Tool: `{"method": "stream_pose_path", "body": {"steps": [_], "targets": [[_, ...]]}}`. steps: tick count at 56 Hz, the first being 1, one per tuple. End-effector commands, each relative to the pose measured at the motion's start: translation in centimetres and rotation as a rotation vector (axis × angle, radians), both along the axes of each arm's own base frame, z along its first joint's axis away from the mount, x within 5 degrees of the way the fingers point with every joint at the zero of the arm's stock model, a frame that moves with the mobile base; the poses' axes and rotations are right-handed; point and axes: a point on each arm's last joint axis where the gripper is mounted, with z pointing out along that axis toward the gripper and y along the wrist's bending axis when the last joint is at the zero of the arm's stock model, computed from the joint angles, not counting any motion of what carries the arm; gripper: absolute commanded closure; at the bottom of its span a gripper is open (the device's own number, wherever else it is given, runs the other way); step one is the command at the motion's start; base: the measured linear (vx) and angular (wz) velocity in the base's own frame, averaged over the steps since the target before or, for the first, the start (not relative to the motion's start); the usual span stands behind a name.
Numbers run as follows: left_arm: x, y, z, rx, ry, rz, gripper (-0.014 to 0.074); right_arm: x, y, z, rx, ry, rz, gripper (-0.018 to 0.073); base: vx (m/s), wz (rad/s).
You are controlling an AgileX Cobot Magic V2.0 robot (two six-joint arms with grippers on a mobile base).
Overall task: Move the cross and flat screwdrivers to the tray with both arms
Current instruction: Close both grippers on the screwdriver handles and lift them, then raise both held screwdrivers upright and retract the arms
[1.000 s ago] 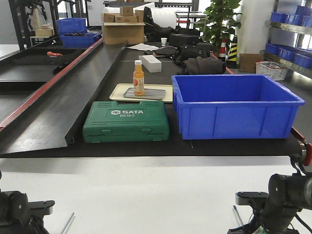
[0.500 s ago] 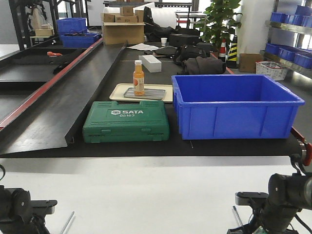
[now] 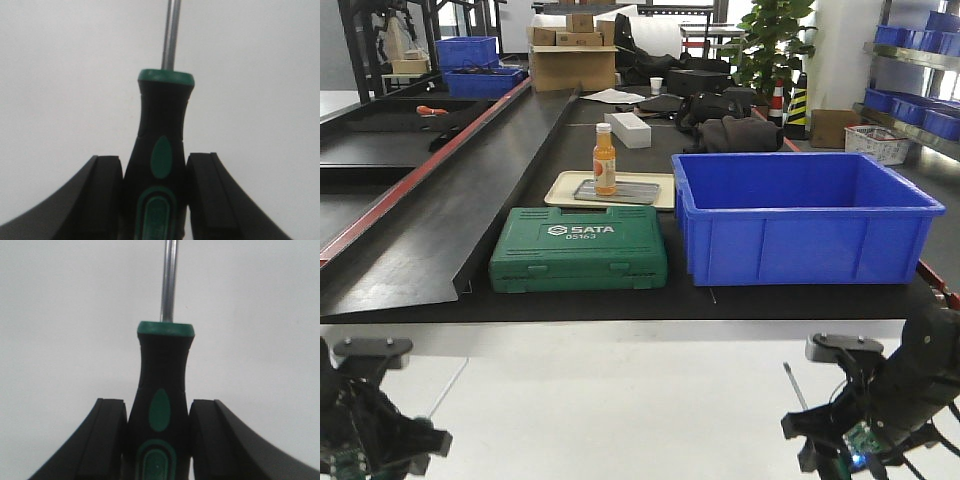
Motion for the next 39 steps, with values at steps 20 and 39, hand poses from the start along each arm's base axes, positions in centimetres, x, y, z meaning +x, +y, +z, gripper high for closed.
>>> {"method": "stream_pose_path", "body": {"steps": [20,39], "targets": [[-9.6,1.2,15.4,-0.073,-0.690,-0.003,0.0602,-7.9,0.3,15.7,0.063,-0.629,0.022,0.0567,0.00,0.00],[-17.7,2.3,16.4,-0.098,-0.892,0.005,0.0602,-19.2,-1.0,15.9,0.015,-0.954,0.008,0.0567,0.00,0.00]]}}
